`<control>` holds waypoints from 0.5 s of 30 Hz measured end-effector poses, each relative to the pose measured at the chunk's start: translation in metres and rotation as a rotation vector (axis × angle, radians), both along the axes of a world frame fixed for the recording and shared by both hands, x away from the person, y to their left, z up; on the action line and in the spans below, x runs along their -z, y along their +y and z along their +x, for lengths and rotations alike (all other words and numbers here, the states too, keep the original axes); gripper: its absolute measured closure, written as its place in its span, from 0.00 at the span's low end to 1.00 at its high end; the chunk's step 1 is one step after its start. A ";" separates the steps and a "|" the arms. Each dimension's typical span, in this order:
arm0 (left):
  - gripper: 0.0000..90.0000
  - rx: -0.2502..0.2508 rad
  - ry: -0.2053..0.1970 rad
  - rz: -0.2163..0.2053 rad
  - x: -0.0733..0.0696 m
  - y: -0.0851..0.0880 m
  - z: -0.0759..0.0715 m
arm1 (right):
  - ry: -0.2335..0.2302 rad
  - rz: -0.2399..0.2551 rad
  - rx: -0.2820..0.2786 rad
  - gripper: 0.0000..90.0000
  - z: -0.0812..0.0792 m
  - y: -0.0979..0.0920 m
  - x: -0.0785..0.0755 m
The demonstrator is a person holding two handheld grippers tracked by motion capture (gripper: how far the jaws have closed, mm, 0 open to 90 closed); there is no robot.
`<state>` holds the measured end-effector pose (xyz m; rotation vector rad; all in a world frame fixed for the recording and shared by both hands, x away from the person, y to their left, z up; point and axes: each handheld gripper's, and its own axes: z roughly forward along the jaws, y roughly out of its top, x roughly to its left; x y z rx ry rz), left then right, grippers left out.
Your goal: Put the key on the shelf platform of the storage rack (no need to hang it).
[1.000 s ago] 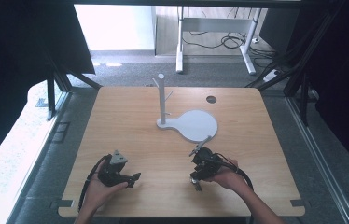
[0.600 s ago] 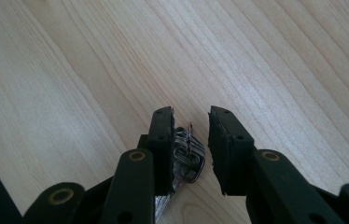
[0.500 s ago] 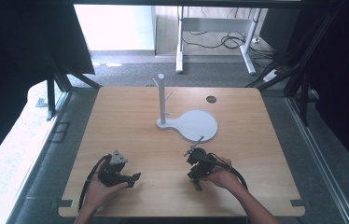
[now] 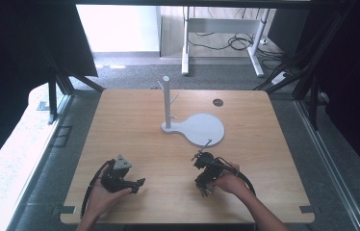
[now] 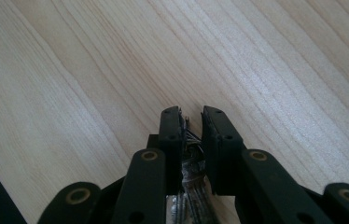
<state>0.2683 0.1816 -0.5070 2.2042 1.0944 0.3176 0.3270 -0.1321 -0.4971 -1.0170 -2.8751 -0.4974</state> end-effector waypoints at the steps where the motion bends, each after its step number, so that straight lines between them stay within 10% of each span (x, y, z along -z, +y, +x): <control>1: 0.24 0.003 -0.001 0.003 0.000 0.000 0.000 | 0.003 -0.002 0.000 0.89 0.000 0.000 0.000; 15: 0.24 -0.002 0.003 0.002 0.001 0.000 0.001 | 0.039 -0.021 -0.021 1.00 0.001 -0.003 -0.001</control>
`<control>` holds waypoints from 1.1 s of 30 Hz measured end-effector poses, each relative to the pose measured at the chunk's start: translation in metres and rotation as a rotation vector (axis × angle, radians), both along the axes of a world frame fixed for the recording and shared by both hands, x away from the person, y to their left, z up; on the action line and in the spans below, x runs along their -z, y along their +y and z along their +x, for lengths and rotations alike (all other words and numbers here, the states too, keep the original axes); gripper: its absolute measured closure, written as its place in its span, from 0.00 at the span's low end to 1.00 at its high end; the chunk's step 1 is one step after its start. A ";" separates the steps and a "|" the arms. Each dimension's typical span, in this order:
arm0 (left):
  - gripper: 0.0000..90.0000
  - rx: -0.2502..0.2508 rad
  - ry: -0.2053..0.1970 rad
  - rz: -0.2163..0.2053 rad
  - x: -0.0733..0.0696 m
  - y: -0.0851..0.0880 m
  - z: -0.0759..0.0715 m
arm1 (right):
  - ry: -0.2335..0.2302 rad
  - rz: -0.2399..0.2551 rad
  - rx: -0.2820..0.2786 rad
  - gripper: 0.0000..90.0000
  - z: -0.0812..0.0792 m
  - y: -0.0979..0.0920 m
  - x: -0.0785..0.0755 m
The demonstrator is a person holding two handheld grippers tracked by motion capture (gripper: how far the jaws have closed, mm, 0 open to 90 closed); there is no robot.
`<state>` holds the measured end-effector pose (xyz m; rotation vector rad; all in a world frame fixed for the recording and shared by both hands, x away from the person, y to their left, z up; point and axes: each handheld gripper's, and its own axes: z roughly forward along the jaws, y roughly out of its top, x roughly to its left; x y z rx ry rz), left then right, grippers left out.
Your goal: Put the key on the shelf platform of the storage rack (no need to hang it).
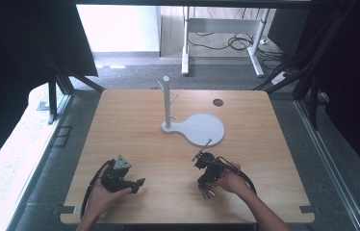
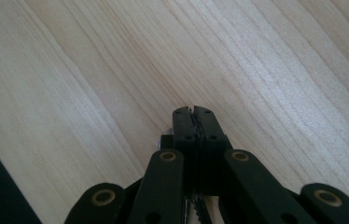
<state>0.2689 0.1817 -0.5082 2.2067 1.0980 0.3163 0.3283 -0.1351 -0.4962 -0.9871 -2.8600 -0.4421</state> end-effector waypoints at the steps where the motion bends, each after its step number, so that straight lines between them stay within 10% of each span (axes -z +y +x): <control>1: 0.24 0.001 -0.001 0.000 0.000 0.000 0.000 | 0.003 0.006 -0.005 1.00 0.000 -0.001 -0.002; 19: 0.24 0.011 -0.009 0.004 -0.001 -0.001 0.000 | -0.086 0.025 -0.039 1.00 -0.006 -0.016 -0.058; 33: 0.24 0.003 -0.007 -0.001 -0.001 -0.001 -0.001 | -0.117 0.018 -0.057 1.00 0.000 -0.012 -0.073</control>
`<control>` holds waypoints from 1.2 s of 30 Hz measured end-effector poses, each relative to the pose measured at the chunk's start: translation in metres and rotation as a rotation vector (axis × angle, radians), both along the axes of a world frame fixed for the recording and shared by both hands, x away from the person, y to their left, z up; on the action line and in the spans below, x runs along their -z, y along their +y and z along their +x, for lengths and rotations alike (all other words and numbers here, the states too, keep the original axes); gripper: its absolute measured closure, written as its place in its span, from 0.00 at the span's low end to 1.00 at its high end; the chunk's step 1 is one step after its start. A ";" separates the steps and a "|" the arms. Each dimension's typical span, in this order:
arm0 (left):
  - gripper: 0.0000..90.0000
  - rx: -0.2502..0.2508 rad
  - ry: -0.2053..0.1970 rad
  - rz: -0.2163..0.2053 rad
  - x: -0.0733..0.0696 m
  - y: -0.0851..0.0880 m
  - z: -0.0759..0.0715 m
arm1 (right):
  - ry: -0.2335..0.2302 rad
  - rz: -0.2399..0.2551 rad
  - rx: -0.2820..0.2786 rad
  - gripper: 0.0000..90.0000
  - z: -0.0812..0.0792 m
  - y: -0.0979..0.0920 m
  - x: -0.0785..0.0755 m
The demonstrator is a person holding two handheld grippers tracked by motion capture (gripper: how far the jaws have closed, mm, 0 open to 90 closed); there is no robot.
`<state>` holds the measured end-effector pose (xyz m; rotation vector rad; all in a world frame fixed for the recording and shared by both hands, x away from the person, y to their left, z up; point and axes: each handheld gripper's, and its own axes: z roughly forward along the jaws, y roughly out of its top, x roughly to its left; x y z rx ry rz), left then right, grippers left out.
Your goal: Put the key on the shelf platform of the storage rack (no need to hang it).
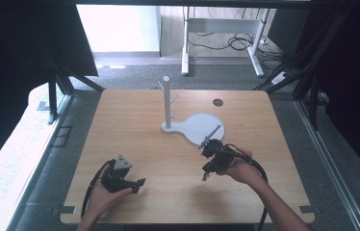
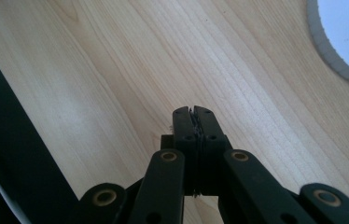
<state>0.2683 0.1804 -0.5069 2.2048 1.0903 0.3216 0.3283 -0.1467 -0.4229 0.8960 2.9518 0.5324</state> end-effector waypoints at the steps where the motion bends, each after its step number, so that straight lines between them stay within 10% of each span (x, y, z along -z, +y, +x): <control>1: 0.24 0.003 -0.002 0.001 0.000 0.000 0.000 | 0.002 -0.005 0.003 1.00 0.001 0.001 -0.001; 36: 0.24 0.004 0.008 0.008 0.002 -0.002 0.000 | -0.032 0.012 0.063 1.00 0.028 -0.006 -0.017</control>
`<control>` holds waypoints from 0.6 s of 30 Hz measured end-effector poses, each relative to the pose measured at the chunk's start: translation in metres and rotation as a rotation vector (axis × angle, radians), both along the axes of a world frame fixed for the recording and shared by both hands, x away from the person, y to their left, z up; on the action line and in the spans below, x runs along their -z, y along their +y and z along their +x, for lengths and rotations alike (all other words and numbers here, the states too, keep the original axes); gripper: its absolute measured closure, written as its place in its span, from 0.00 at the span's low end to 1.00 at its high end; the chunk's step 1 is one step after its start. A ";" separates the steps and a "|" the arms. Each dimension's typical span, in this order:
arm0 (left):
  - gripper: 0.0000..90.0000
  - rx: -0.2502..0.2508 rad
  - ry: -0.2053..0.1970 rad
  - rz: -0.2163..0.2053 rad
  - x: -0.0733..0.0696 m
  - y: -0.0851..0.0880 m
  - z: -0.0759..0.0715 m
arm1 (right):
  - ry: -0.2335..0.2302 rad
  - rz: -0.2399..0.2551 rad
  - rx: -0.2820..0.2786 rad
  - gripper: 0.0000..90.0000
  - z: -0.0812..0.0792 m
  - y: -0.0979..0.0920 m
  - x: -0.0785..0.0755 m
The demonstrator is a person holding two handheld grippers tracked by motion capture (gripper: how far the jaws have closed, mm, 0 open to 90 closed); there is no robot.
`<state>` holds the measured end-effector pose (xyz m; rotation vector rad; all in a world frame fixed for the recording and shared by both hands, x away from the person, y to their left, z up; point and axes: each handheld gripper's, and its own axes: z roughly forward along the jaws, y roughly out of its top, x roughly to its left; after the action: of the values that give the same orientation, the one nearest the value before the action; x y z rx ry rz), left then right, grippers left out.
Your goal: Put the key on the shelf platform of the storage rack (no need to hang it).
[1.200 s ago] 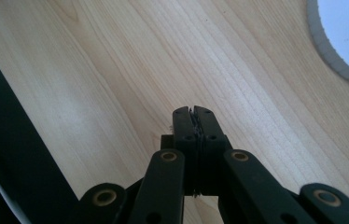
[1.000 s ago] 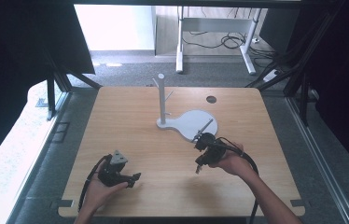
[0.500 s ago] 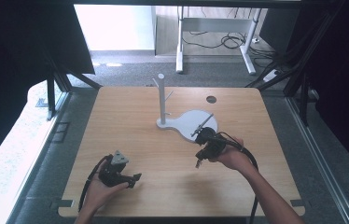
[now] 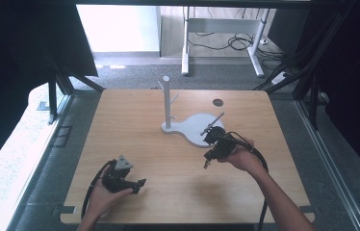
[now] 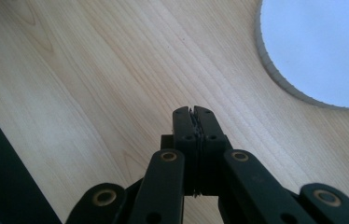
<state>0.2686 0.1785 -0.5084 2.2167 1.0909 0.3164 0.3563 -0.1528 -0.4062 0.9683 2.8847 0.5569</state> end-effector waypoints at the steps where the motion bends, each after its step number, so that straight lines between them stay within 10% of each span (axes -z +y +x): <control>1: 0.24 0.000 0.000 0.001 0.000 0.000 0.000 | -0.003 0.000 0.000 1.00 0.001 -0.001 -0.001; 18: 0.24 0.001 0.004 0.004 0.000 0.000 0.000 | -0.012 0.000 0.033 1.00 0.015 -0.006 -0.011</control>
<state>0.2685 0.1780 -0.5086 2.2219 1.0924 0.3138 0.3716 -0.1593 -0.3954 1.0064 2.8526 0.5582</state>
